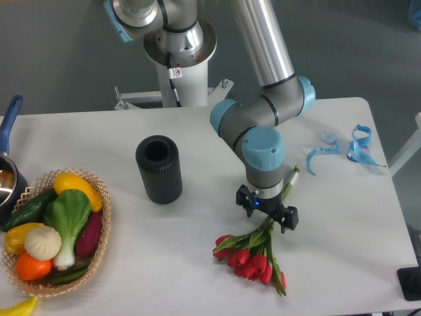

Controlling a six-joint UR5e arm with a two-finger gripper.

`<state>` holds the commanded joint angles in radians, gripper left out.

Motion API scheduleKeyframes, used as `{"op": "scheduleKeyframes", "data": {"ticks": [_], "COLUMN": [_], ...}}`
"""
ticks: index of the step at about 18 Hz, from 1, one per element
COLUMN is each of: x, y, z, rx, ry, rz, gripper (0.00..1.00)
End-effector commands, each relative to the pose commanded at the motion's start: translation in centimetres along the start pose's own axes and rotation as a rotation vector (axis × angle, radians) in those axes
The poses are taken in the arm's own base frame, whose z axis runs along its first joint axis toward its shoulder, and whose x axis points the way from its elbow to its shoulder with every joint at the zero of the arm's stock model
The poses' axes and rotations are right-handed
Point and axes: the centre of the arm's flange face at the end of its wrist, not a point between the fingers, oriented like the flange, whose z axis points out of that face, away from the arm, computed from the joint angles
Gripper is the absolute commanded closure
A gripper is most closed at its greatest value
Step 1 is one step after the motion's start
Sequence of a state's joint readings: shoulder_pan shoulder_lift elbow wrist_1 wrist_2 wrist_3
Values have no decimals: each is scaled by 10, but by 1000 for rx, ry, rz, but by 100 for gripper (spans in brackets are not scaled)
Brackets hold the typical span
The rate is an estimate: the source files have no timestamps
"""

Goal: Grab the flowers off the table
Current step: 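Close the gripper around the tulip stems, then lift the gripped red tulips up off the table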

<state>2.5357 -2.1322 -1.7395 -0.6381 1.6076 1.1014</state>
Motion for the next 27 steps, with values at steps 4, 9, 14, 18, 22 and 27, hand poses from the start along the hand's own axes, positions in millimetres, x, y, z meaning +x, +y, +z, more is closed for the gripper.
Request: {"op": "scheduleKeyframes", "data": {"ticks": [4,9,14,18,22,27], "x": [0,-3,-2,-4,-8,-22], "y": [0,-1,-1,0,3,16], "z": [3,0,-4,-16,-47,-90], "rx": [-1,8,9,19,32,50], "ry": [3,1,-2,-19,-56,-97], "rz": [5,6,1,-10,-19,-93], "gripper": [17,84,100,100,100,100]}}
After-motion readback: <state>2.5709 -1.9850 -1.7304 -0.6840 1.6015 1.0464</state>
